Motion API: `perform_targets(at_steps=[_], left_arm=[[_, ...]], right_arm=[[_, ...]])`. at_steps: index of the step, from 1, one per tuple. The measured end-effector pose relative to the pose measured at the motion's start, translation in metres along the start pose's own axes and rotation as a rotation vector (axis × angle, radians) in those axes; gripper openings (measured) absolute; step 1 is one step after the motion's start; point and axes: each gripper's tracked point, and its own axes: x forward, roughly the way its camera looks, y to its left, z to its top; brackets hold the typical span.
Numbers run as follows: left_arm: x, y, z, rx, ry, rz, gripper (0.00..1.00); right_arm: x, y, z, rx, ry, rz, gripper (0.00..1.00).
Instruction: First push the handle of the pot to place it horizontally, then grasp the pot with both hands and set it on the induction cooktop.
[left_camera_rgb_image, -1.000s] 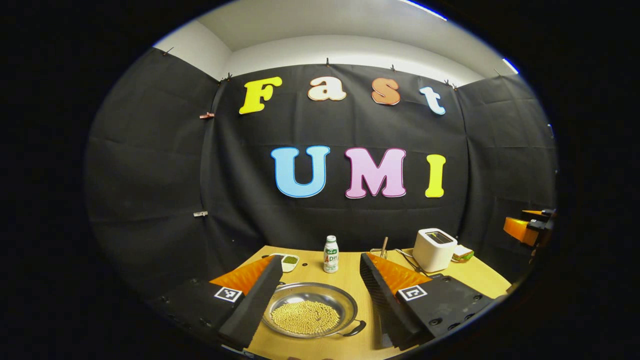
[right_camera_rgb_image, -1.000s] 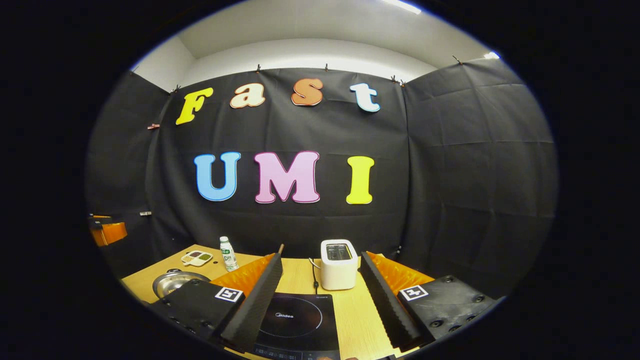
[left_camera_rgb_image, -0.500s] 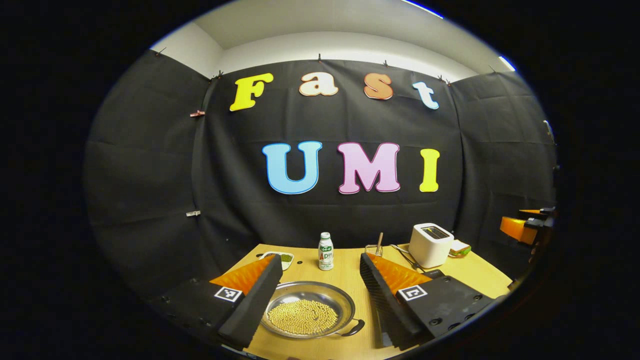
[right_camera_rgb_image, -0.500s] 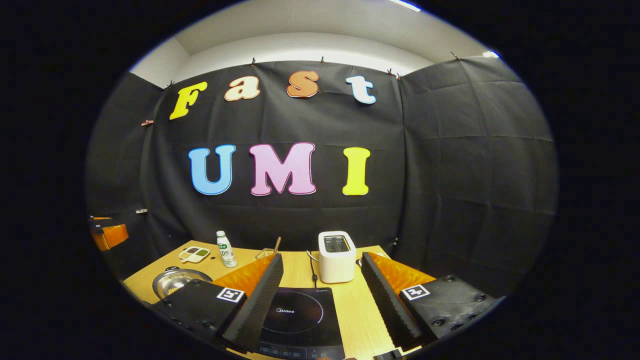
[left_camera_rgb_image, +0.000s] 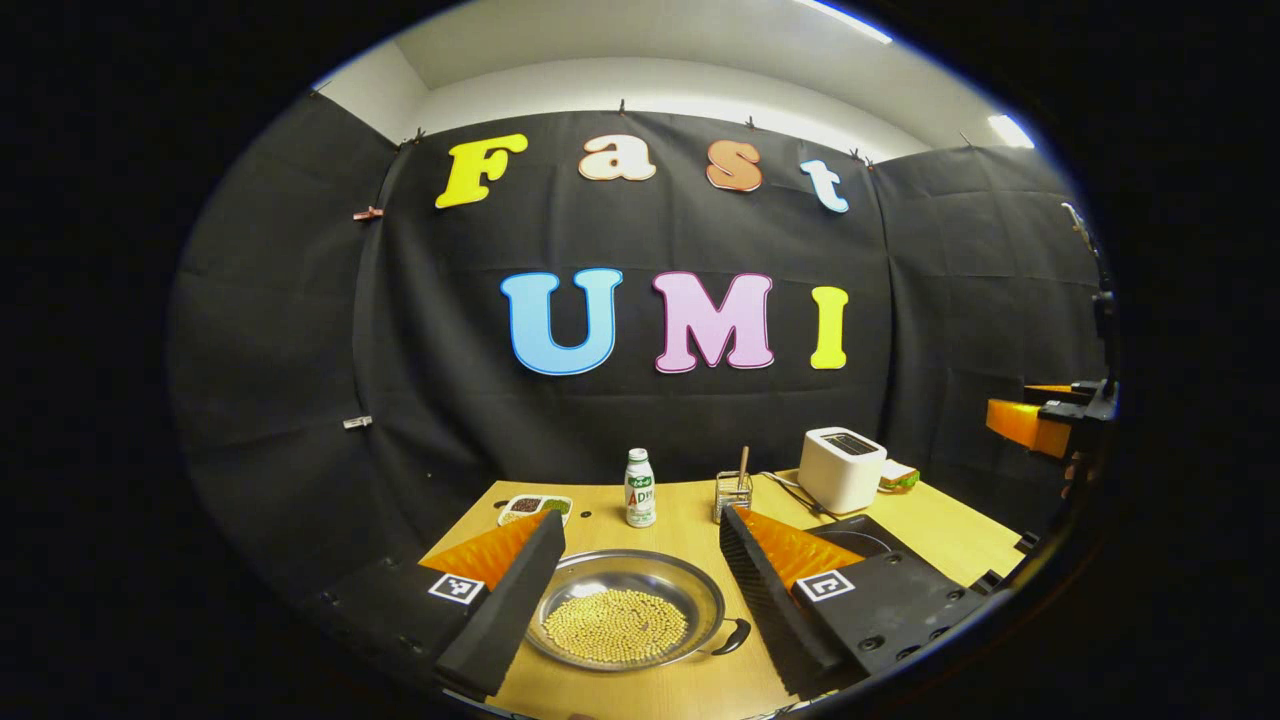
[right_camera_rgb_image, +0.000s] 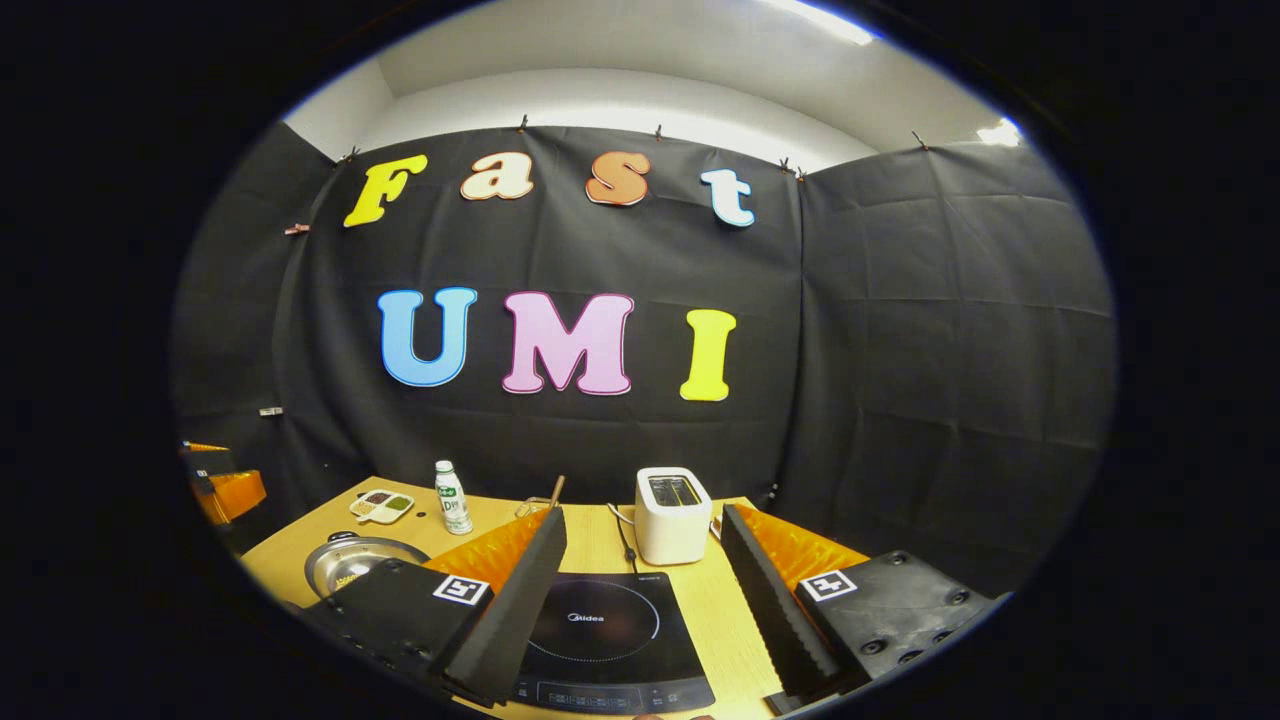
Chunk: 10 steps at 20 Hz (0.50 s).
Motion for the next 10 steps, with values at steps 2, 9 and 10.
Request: perform_targets(at_steps=[2, 9, 10], left_arm=[[-0.001, 0.009, -0.003, -0.019, -0.002, 0.001, 0.97], [-0.003, 0.021, -0.035, -0.008, 0.058, -0.024, 0.97], [-0.004, 0.023, -0.036, 0.004, 0.068, -0.021, 0.98]], right_arm=[[-0.006, -0.001, -0.003, -0.006, 0.009, -0.015, 0.98], [-0.008, 0.003, -0.017, -0.003, 0.044, -0.044, 0.98], [-0.006, 0.006, -0.022, 0.001, 0.052, -0.036, 0.98]])
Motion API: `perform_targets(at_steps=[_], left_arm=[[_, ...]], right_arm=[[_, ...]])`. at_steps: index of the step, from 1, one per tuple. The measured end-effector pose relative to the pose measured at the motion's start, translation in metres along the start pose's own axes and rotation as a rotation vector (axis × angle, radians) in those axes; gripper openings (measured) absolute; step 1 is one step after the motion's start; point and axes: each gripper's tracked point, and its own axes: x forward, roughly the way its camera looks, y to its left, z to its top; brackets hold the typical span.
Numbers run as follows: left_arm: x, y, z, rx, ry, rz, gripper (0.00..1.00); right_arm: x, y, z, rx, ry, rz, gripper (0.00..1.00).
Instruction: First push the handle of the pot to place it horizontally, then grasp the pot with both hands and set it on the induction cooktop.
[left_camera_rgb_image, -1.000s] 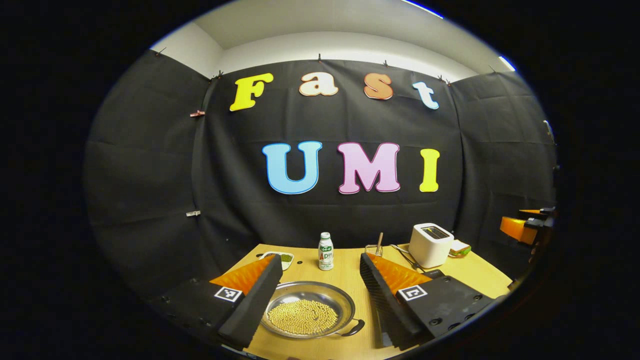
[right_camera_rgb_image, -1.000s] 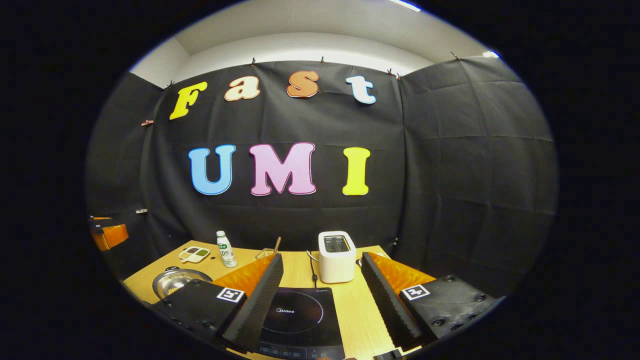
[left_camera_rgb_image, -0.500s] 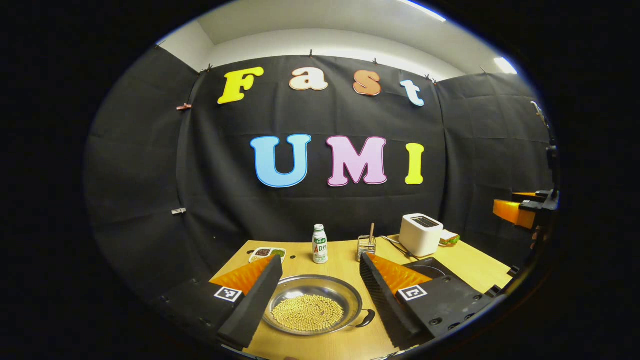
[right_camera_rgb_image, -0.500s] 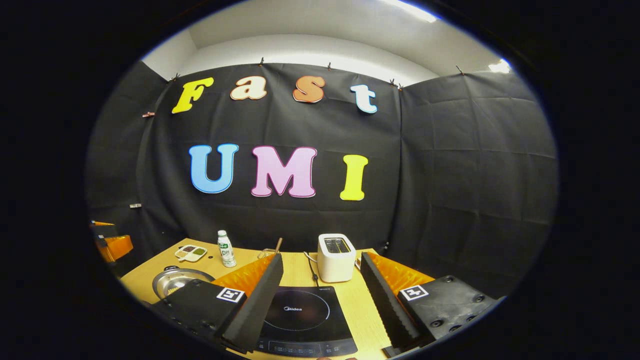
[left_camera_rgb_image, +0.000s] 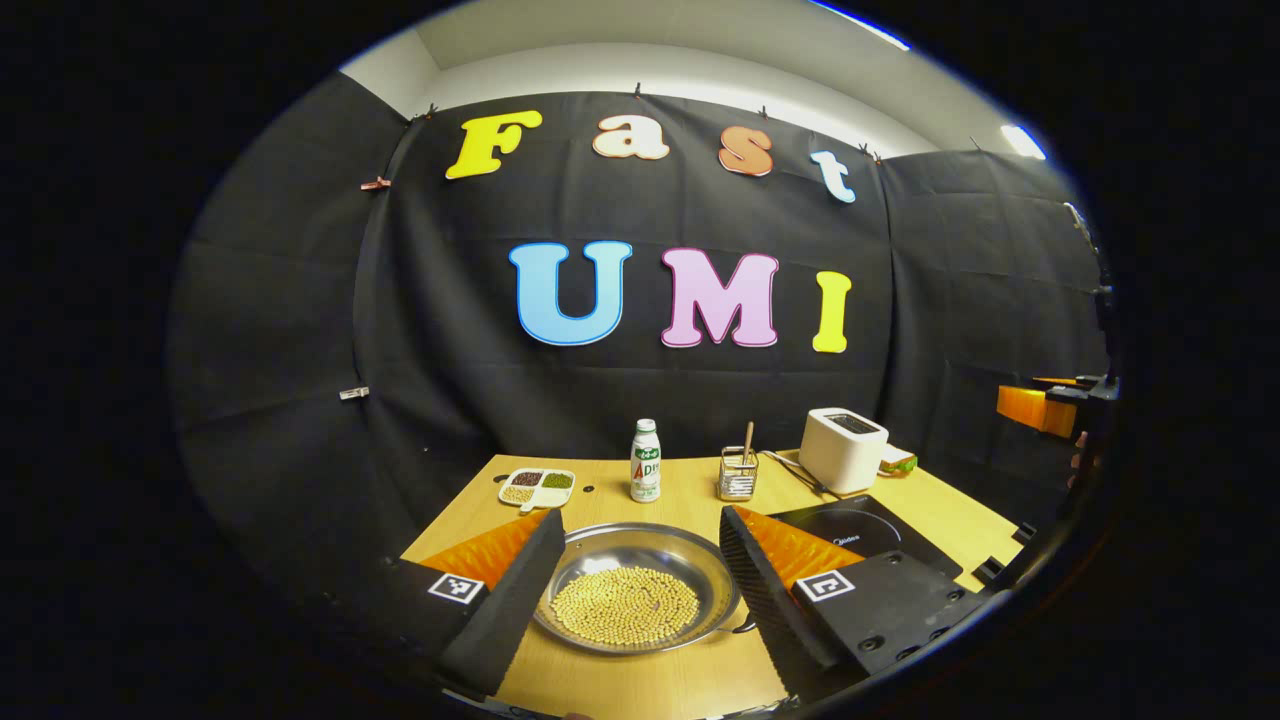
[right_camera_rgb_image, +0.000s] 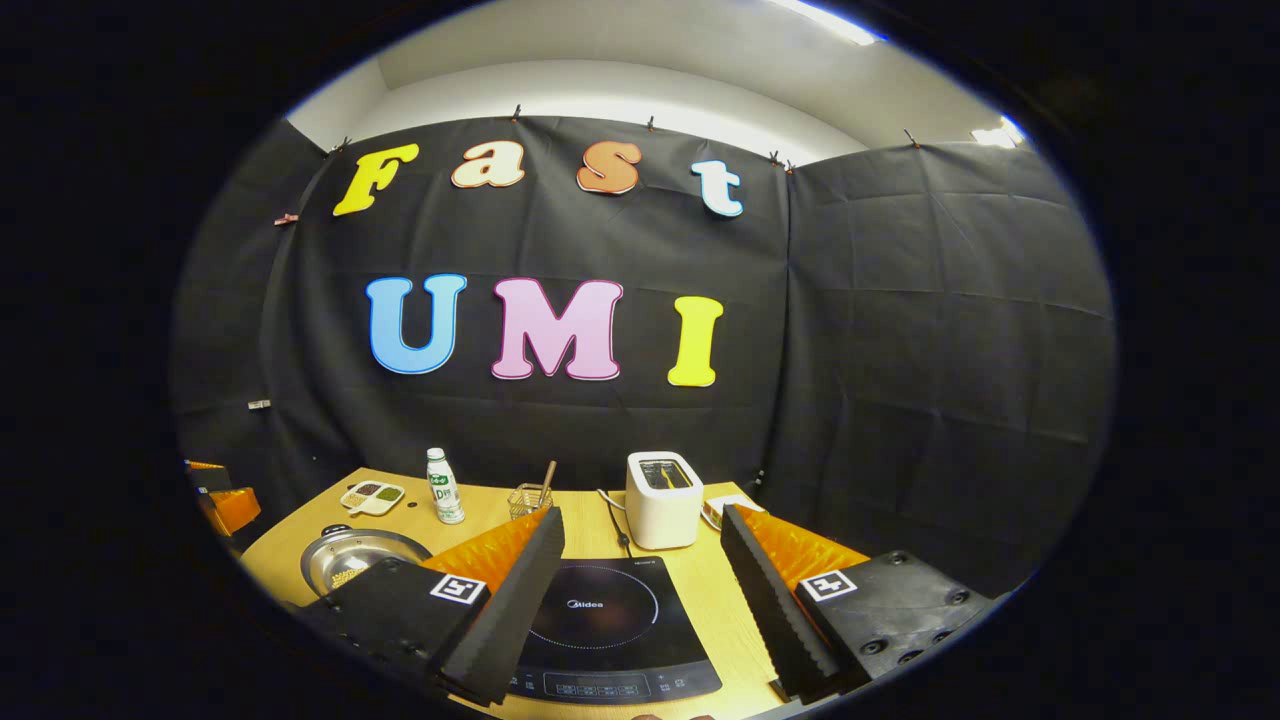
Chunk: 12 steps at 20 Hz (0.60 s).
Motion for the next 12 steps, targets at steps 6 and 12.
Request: perform_targets(at_steps=[6, 12], left_arm=[[0.014, -0.008, -0.011, -0.007, 0.093, 0.002, 0.79], [0.027, -0.027, -0.033, 0.003, 0.209, -0.061, 0.45]], right_arm=[[0.021, 0.024, -0.014, -0.011, 0.024, 0.105, 0.98], [0.049, 0.025, -0.016, 0.0, 0.023, 0.147, 0.98]])
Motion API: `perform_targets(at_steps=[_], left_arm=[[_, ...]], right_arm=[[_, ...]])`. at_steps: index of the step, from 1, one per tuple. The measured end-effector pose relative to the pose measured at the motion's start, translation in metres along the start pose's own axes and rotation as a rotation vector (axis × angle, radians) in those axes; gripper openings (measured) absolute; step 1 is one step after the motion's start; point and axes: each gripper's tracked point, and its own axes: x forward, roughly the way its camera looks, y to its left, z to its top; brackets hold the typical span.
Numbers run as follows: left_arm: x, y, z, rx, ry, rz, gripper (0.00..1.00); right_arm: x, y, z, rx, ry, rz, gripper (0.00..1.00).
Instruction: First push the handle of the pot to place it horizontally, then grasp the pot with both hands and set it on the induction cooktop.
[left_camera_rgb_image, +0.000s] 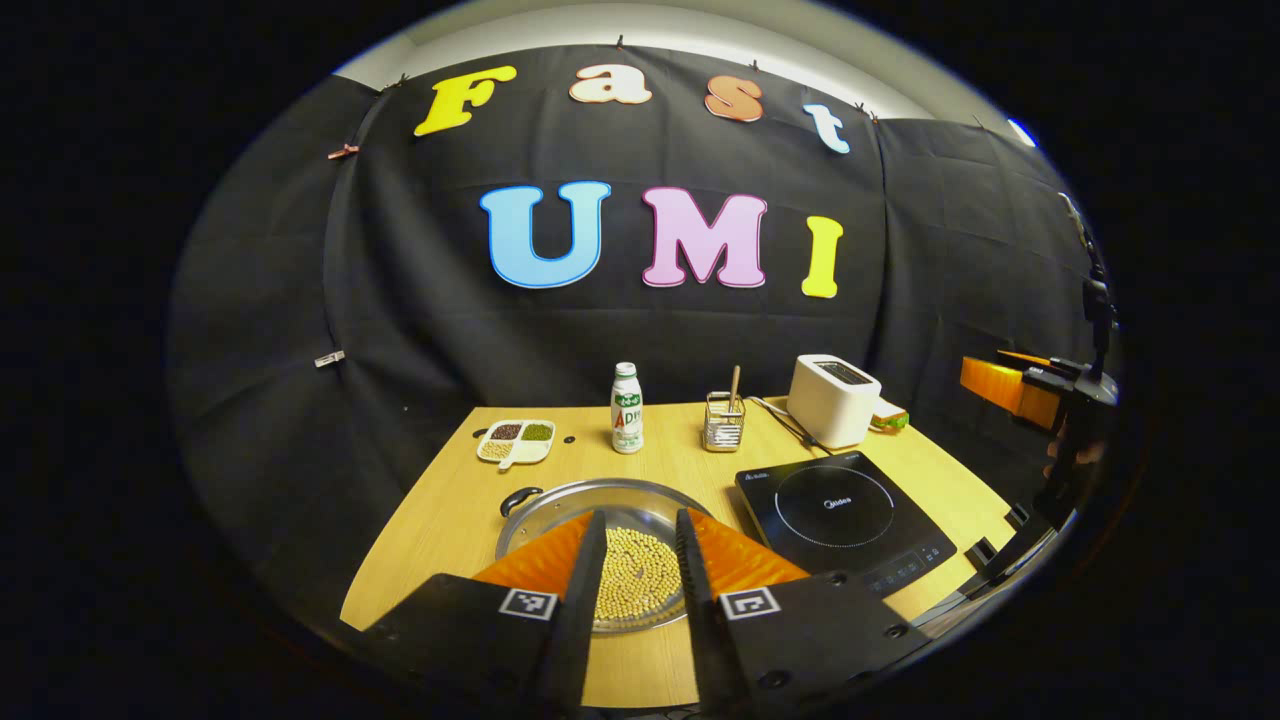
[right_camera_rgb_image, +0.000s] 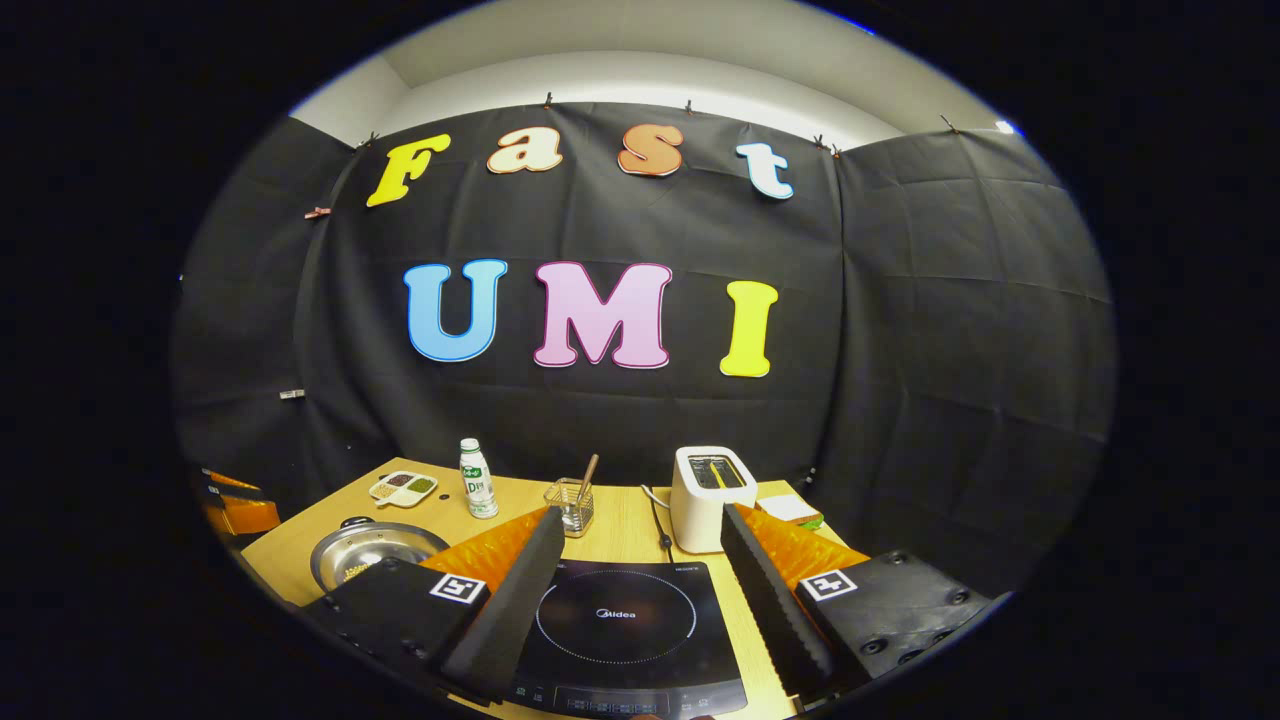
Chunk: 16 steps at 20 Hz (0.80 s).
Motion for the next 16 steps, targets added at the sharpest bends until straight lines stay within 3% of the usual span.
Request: perform_targets(at_steps=[3, 9, 16], left_arm=[[0.008, -0.012, -0.023, 0.024, 0.079, -0.024, 0.26], [0.02, -0.034, -0.071, 0.031, 0.213, -0.076, 0.07], [0.032, -0.046, -0.124, -0.081, 0.398, -0.138, 0.05]], right_arm=[[0.01, -0.007, -0.004, 0.02, 0.01, 0.003, 0.98], [0.023, -0.028, -0.012, 0.064, 0.037, -0.013, 0.98], [0.025, -0.042, -0.02, 0.054, 0.057, -0.015, 0.98]])
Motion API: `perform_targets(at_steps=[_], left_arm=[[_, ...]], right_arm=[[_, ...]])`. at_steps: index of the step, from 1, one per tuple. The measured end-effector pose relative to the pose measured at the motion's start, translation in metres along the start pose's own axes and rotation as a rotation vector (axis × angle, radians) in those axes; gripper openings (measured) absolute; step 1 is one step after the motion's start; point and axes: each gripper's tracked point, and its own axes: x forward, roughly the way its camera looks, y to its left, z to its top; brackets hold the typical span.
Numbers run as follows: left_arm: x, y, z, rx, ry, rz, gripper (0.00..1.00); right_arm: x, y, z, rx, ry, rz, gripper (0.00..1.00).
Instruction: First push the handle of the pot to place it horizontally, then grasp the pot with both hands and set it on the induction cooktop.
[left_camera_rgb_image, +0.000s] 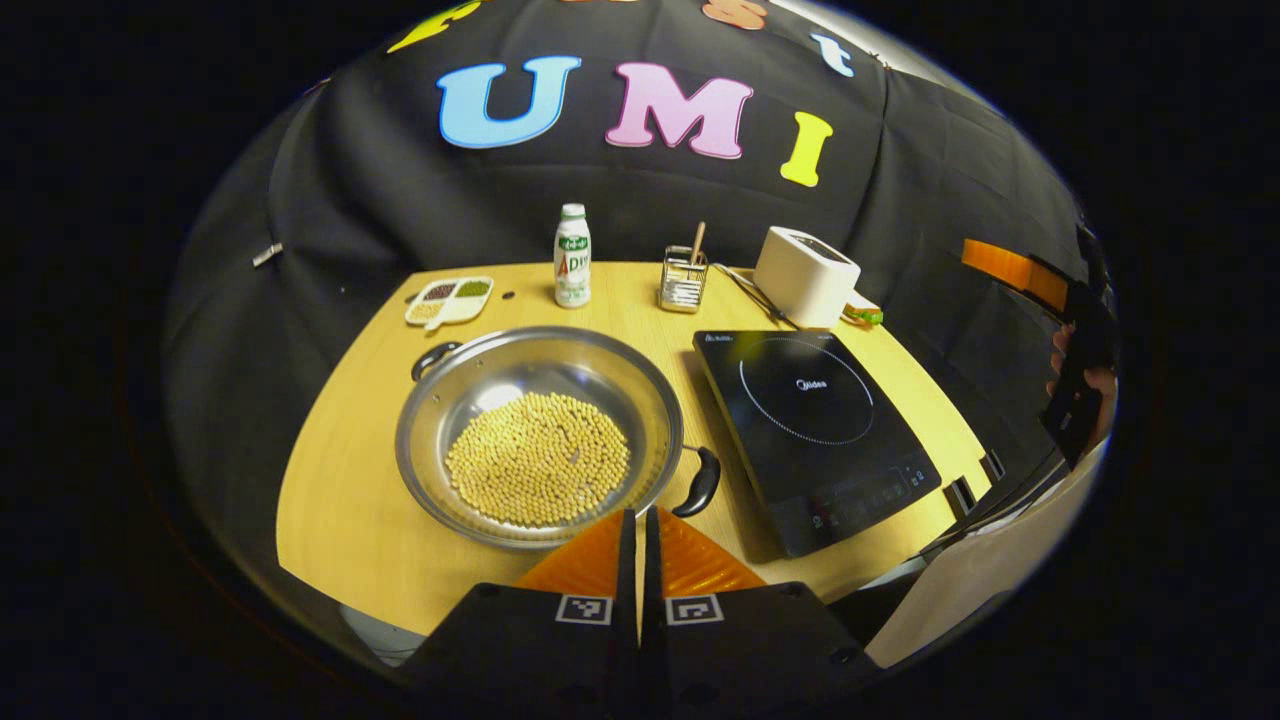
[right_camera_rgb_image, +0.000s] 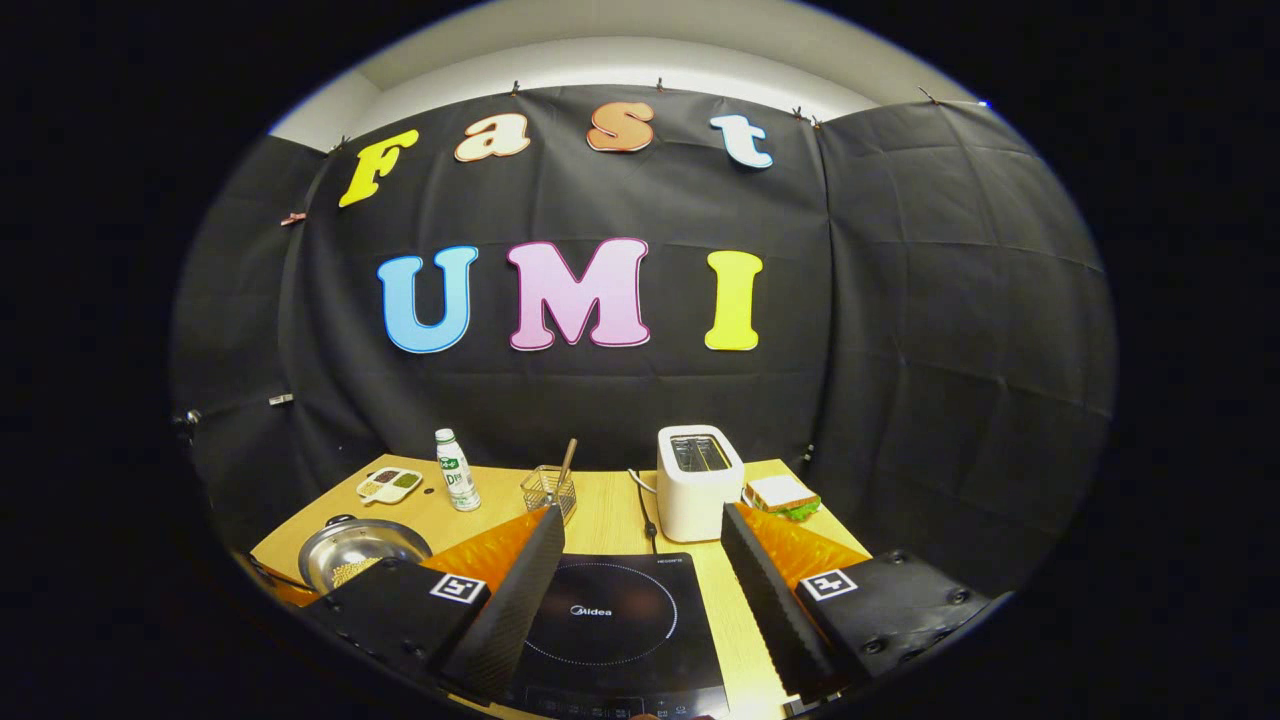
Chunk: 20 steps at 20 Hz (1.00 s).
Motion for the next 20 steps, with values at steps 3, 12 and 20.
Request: perform_targets(at_steps=[3, 12, 20], left_arm=[[0.012, -0.001, -0.022, -0.02, 0.081, -0.009, 0.05], [0.059, -0.014, -0.055, 0.019, 0.227, -0.015, 0.05], [0.093, -0.027, -0.048, 0.075, 0.263, -0.005, 0.05]], right_arm=[[-0.001, -0.004, -0.002, -0.005, 0.003, 0.002, 0.98], [-0.003, -0.022, -0.002, -0.005, 0.008, -0.014, 0.98], [-0.004, -0.04, -0.006, 0.0, 0.022, -0.038, 0.98]])
